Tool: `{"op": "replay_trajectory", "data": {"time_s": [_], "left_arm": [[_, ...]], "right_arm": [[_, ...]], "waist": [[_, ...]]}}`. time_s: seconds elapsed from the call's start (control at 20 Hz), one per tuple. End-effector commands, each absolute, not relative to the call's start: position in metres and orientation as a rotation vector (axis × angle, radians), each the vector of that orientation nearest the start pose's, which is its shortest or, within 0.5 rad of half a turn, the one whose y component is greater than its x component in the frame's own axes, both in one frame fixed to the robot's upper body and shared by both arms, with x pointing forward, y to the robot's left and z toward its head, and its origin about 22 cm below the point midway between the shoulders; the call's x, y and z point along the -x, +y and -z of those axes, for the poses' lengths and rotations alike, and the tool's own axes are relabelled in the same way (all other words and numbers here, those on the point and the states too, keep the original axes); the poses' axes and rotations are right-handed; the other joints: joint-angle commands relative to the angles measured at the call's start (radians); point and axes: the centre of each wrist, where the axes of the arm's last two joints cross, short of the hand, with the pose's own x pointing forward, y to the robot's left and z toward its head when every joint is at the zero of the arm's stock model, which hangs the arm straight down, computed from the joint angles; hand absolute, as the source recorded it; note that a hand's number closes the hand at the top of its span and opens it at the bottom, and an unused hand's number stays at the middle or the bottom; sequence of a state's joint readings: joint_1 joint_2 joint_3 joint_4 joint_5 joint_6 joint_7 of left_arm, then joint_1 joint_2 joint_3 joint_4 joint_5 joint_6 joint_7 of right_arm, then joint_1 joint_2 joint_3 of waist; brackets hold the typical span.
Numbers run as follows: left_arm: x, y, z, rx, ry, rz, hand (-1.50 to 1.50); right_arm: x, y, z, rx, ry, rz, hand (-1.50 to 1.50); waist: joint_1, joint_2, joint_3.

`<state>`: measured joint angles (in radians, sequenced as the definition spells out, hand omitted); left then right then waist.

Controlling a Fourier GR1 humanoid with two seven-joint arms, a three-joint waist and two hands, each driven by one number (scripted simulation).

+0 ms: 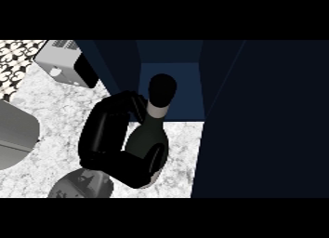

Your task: Pick up the wine, place it into the cabinet and close the cabinet

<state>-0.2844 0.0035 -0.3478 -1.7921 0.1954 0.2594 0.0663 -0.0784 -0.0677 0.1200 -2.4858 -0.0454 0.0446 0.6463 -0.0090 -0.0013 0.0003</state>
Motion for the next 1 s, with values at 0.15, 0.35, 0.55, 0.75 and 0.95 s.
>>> {"op": "replay_trajectory", "data": {"time_s": [0.15,0.35,0.55,0.75,0.95], "left_arm": [[-0.274,0.081,-0.134,0.354,-1.913,0.025,1.5],[-0.281,0.068,-0.123,0.299,-1.894,-0.003,1.5],[-0.291,0.066,-0.14,0.27,-1.91,0.001,1.5],[-0.301,0.057,-0.134,0.233,-1.953,0.04,1.5],[-0.3,0.055,-0.126,0.247,-1.918,-0.006,1.5]], "right_arm": [[-0.122,-0.219,-0.215,-0.179,-1.916,-0.23,-1.5],[-0.131,-0.218,-0.214,-0.18,-1.927,-0.235,-1.5],[-0.122,-0.222,-0.21,-0.187,-1.921,-0.243,-1.5],[-0.136,-0.214,-0.209,-0.169,-1.967,-0.229,-1.5],[-0.117,-0.218,-0.209,-0.175,-1.935,-0.255,-1.5]], "waist": [[-0.003,0.0,0.0],[-0.003,0.001,0.0],[-0.003,0.0,0.0],[-0.001,0.001,0.0],[-0.006,0.001,0.0]]}}
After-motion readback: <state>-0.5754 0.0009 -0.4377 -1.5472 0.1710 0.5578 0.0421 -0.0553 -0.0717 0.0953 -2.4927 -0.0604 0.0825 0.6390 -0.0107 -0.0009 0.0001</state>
